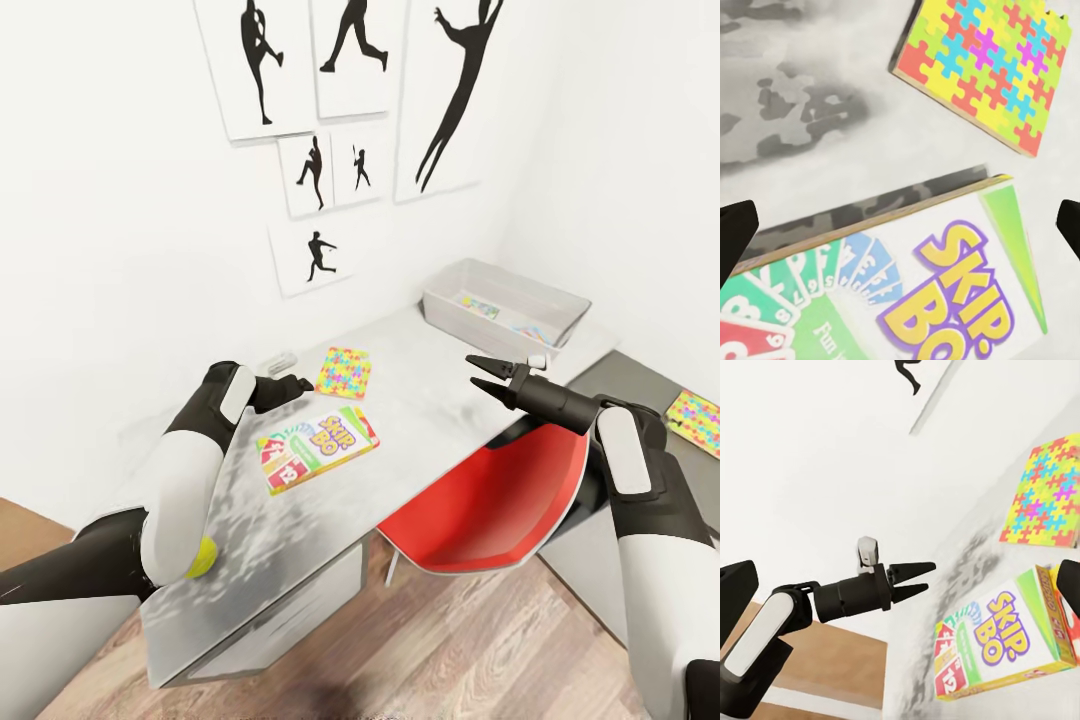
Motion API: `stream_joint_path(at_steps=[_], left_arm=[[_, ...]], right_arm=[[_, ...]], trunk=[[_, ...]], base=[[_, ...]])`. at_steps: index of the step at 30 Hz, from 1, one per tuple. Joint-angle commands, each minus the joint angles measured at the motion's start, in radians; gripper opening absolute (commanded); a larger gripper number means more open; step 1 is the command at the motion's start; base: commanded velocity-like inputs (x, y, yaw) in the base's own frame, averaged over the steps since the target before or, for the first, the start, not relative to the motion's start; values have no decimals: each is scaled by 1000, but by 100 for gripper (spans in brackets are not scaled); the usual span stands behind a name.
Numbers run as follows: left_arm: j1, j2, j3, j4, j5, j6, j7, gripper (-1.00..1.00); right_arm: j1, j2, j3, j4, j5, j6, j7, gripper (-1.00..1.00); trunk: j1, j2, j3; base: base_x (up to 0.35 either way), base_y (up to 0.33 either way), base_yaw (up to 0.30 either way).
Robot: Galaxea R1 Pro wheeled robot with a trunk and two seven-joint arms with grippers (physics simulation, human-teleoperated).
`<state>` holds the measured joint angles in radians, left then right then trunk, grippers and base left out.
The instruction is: Put all the toys in the child's room - the three board games (two on the bed and one on the table), the two jigsaw puzzles on the table, and the tennis ball on the table - inside the toy box on the table in the child's room.
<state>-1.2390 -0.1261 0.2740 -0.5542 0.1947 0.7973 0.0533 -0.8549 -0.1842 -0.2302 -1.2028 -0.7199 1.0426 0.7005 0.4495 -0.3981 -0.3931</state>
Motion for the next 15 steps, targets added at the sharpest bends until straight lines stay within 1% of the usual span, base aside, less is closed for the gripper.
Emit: stream_joint_path(at_steps=[1,15], left_arm=[[-1,-1,6,-1,8,5,5,100],[-1,-1,4,-1,7,3,6,100]], right_arm=[[-1,0,-1,0,5,5,7,100],[7,0,-1,0,5,5,7,100]], trunk=[[0,-2,-3],[0,-2,-26]], base=[[0,0,0],[0,0,0]])
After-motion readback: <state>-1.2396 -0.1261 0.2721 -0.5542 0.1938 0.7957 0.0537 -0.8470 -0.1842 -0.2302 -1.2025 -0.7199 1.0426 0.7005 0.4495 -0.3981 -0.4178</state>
